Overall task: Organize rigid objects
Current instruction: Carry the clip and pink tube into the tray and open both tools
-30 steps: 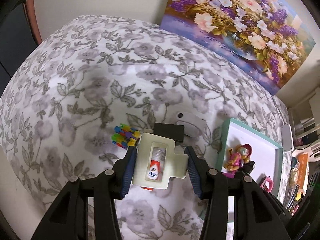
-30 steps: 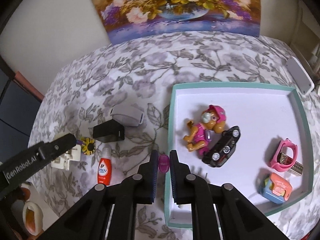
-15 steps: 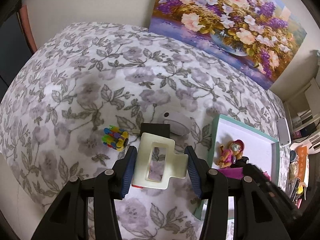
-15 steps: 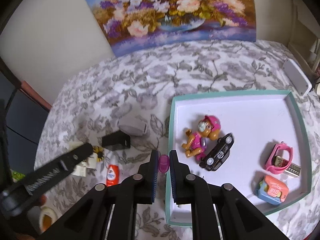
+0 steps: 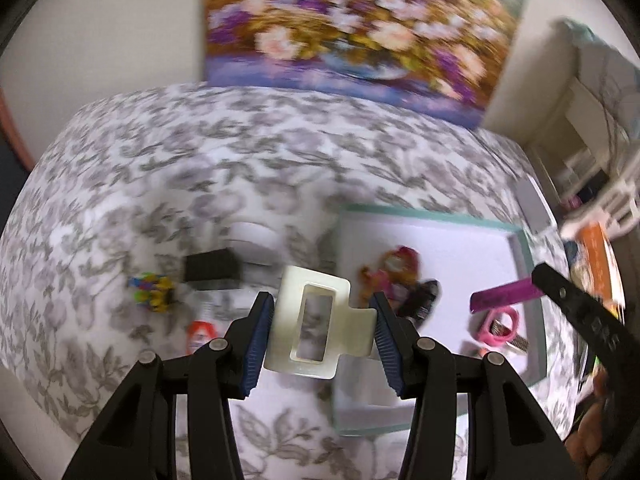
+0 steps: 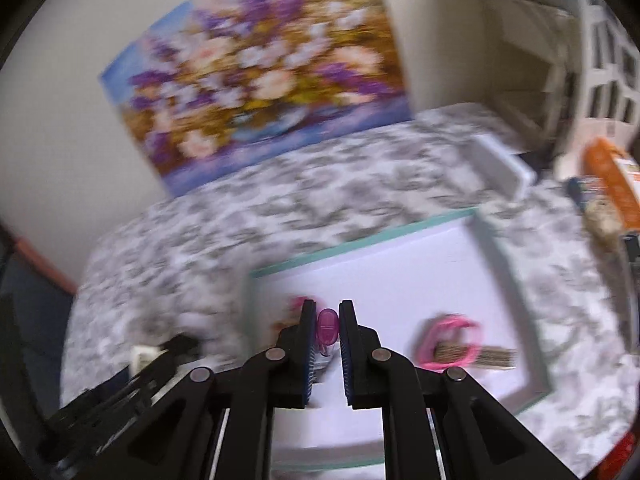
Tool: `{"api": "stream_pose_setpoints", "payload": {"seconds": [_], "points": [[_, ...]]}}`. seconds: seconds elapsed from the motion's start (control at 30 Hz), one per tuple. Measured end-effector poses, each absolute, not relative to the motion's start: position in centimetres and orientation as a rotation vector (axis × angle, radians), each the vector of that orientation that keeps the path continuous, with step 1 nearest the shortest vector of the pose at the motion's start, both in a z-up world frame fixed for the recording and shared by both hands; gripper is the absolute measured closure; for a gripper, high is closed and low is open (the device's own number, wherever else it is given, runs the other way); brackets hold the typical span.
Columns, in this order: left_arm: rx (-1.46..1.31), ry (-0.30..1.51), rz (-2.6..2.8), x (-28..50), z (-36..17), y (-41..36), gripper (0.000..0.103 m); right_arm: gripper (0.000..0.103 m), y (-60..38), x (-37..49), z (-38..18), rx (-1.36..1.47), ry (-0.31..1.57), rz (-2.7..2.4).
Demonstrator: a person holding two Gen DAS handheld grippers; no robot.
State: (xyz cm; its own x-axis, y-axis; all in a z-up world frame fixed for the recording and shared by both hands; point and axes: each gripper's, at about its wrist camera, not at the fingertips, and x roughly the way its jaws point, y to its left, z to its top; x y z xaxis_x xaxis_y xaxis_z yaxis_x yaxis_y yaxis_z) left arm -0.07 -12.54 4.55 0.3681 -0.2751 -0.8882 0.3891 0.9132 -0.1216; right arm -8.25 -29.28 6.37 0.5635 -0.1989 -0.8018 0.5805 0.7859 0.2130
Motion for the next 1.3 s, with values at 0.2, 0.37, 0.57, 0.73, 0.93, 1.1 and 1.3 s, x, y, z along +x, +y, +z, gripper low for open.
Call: {"api": "stream_pose_setpoints", "payload": {"seconds": [0.2, 0.37, 0.57, 0.73, 0.93, 1.1, 1.3], "points": [[0.189, 1.132, -0.515, -2.0, 3.2, -16.9, 0.052, 0.091, -33.7, -10.3, 5.5, 0.510, 0.869, -0.603], [0.238, 1.116, -0.563, -3.3, 2.2, -19.5, 0.052, 0.091, -35.8, -11.7, 4.8, 0.534, 0.867, -0.643], [0.293, 1.102, -0.589, -3.9, 1.0, -21.0, 0.052, 0.091, -35.9, -11.4, 4.0, 0.519, 0.887, -0.642], [0.304, 1.099, -0.590, -3.8, 0.5, -21.2, 0.052, 0.091, -34.5, -10.0, 3.5, 0.457, 0.912, -0.611], [0.327, 1.092, -0.597, -4.0, 0.2, -21.6, 0.052, 0.090, -33.2, -9.1, 3.2, 0.403, 0.932, -0.590], [0.337, 1.096, -0.591, -3.9, 0.0, -21.6, 0.052, 0.090, -33.1, -9.0, 2.8, 0.419, 0.946, -0.573], [0.326, 1.094, -0.584, -3.6, 0.2, -21.2, 0.050, 0.090, -33.0, -8.8, 2.7, 0.423, 0.954, -0.571]]}}
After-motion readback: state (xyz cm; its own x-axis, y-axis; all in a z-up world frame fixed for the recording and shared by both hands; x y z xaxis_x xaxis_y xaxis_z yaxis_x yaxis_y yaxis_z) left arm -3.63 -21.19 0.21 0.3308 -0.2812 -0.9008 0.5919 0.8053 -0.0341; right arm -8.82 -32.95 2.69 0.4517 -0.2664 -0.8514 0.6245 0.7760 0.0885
